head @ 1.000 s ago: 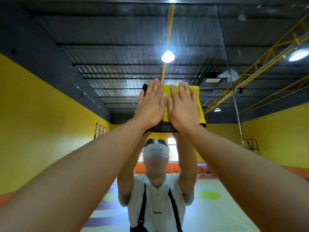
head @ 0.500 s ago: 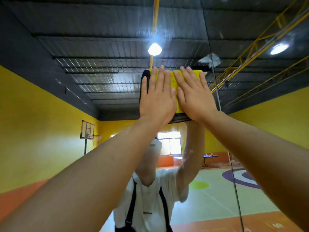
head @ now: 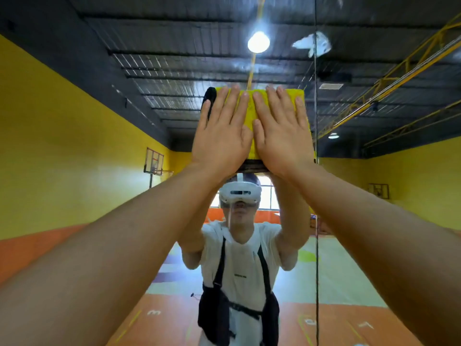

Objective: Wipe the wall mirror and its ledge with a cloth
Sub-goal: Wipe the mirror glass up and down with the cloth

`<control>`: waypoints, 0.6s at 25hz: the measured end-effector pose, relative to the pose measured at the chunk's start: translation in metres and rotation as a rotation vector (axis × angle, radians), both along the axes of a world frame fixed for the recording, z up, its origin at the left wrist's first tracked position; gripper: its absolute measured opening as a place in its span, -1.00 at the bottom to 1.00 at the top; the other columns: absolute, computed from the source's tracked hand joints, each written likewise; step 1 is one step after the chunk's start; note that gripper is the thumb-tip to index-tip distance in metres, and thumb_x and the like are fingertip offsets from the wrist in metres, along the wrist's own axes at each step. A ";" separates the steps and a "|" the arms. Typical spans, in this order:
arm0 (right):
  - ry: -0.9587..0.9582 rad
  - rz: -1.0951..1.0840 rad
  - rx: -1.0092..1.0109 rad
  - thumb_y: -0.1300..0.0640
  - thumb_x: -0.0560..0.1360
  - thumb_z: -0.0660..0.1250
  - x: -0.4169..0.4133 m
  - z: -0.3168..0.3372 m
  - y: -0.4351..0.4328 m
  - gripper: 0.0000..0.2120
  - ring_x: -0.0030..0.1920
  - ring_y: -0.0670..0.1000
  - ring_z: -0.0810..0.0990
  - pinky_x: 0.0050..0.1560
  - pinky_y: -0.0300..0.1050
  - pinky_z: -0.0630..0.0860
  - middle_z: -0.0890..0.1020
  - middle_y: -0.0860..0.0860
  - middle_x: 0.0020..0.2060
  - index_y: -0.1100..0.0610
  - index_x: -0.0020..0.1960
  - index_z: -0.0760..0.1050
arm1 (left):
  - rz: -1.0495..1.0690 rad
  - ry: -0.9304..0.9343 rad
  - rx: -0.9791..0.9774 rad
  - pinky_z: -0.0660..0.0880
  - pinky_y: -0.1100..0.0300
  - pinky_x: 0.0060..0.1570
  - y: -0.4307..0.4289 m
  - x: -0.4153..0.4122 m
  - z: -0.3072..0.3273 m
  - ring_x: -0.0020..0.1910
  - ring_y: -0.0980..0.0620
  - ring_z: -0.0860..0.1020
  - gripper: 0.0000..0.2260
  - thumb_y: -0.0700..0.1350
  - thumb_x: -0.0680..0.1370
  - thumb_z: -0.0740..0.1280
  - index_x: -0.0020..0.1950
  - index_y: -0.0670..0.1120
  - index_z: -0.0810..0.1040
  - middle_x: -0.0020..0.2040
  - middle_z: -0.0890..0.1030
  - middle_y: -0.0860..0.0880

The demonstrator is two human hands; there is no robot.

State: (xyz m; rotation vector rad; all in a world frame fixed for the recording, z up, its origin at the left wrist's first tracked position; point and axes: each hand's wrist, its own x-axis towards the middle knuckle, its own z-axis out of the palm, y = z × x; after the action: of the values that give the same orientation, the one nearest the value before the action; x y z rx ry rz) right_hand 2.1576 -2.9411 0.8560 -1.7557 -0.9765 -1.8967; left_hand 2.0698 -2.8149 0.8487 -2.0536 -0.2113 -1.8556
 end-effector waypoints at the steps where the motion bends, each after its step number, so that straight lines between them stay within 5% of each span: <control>1: -0.016 0.006 -0.011 -0.04 0.70 -0.03 0.001 -0.010 -0.001 -0.47 0.65 0.09 0.04 0.63 0.19 -0.08 0.16 0.08 0.64 0.03 0.64 0.14 | -0.005 -0.003 -0.006 -0.04 -0.10 0.62 -0.001 -0.001 -0.011 0.67 -0.02 -0.02 -0.43 0.03 0.65 -0.07 0.68 -0.06 0.08 0.69 0.06 -0.03; 7: -0.045 0.068 -0.026 0.02 0.63 0.07 0.008 -0.085 -0.008 -0.44 0.64 0.11 0.08 0.62 0.22 -0.02 0.19 0.09 0.63 0.05 0.62 0.22 | 0.012 -0.011 0.010 0.05 -0.12 0.61 -0.006 0.000 -0.092 0.66 -0.05 0.04 -0.45 -0.02 0.67 0.01 0.67 -0.09 0.14 0.68 0.11 -0.05; 15: 0.016 0.031 -0.106 -0.02 0.75 -0.02 -0.001 -0.217 -0.016 -0.50 0.65 0.17 0.01 0.61 0.27 0.01 0.09 0.15 0.64 0.08 0.66 0.08 | 0.021 0.105 0.003 0.08 -0.19 0.59 -0.003 -0.009 -0.215 0.66 -0.12 0.05 -0.48 -0.02 0.71 -0.02 0.67 -0.13 0.12 0.67 0.11 -0.12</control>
State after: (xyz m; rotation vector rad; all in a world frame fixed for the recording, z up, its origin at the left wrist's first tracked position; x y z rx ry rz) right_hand 2.1569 -2.9567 0.6393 -1.8006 -1.1107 -1.8395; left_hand 2.0605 -2.8183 0.6335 -2.1316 -0.2014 -1.7296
